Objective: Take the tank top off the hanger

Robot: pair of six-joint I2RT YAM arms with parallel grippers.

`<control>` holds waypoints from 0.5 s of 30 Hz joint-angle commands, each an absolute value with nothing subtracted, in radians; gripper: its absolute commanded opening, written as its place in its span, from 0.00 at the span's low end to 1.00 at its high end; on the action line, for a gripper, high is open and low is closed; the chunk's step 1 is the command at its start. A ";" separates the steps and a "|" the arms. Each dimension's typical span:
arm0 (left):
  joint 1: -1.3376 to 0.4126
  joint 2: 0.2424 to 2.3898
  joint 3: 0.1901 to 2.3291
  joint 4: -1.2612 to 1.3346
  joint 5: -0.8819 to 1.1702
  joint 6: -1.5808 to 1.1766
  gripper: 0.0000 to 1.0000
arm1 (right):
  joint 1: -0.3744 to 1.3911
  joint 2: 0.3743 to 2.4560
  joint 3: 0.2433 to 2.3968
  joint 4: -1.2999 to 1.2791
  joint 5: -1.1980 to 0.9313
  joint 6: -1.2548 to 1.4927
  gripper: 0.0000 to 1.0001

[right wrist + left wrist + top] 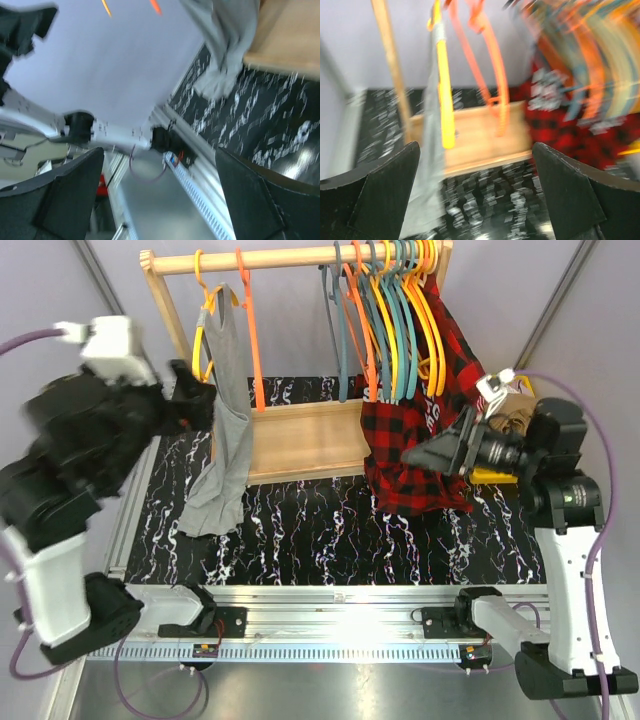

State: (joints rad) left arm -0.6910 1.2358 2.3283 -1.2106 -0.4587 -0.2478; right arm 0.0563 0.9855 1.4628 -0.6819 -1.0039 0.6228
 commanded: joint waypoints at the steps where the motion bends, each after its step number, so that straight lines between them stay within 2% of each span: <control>1: -0.678 1.342 2.293 -1.221 -0.655 -0.134 0.99 | 0.103 0.884 1.395 -0.850 -1.032 0.535 1.00; 7: -0.647 1.439 2.338 -1.109 -0.730 -0.062 0.99 | 0.130 0.816 1.342 -0.975 -1.013 0.488 1.00; 15: -0.621 1.419 2.264 -1.016 -0.835 0.026 0.99 | 0.141 0.787 1.307 -1.012 -0.986 0.468 1.00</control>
State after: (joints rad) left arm -0.6415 1.4708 2.2787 -1.1110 -0.7498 -0.0303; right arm 0.1329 0.7830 1.3243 -0.9890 -1.0031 0.4957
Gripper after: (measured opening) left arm 0.988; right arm 0.994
